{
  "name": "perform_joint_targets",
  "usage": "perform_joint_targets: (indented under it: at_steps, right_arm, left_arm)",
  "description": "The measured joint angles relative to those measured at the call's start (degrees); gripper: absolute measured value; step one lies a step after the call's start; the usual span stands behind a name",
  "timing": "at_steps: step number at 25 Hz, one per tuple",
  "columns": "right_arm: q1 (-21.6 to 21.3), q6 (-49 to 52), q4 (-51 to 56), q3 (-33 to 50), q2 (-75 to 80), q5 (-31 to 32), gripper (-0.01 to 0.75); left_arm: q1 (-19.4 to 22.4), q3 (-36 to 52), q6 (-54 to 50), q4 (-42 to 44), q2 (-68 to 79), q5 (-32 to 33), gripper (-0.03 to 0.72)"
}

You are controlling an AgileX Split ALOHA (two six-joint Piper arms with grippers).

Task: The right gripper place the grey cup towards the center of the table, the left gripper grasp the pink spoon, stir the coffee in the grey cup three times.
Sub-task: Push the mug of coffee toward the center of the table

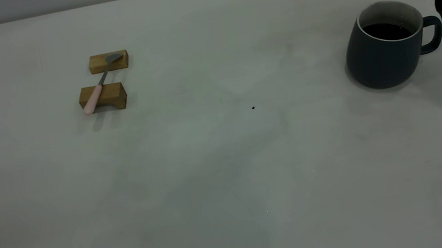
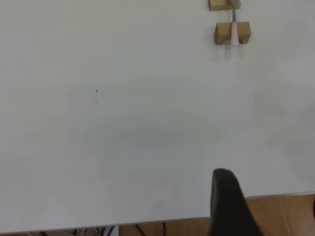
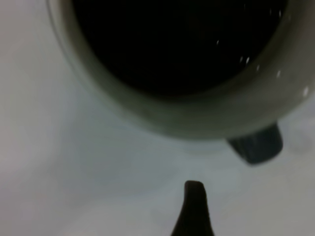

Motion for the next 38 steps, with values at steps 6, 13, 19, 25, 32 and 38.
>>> perform_joint_targets:
  at_steps: [6, 13, 19, 25, 32, 38]
  right_arm:
    - [0.0, -5.38, 0.12, -0.44, 2.27, -1.99, 0.664]
    - [0.78, -8.16, 0.75, -0.51, 3.62, -4.7, 0.607]
    - [1.7, -8.92, 2.61, -0.51, 3.62, -5.43, 0.439]
    - [2.64, -8.92, 7.52, -0.51, 3.63, -5.8, 0.261]
    - [5.62, -8.92, 10.2, -0.51, 3.68, -5.8, 0.239]
    - [9.97, -8.92, 13.2, -0.53, 4.67, -7.15, 0.239]
  left_arm:
    - [0.0, 0.0, 0.0, 0.0, 0.0, 0.0, 0.481]
    - [0.0, 0.0, 0.0, 0.0, 0.0, 0.0, 0.481]
    - [0.0, 0.0, 0.0, 0.0, 0.0, 0.0, 0.481]
    - [0.0, 0.0, 0.0, 0.0, 0.0, 0.0, 0.481]
    - [0.0, 0.0, 0.0, 0.0, 0.0, 0.0, 0.481]
    - [0.0, 0.0, 0.0, 0.0, 0.0, 0.0, 0.481]
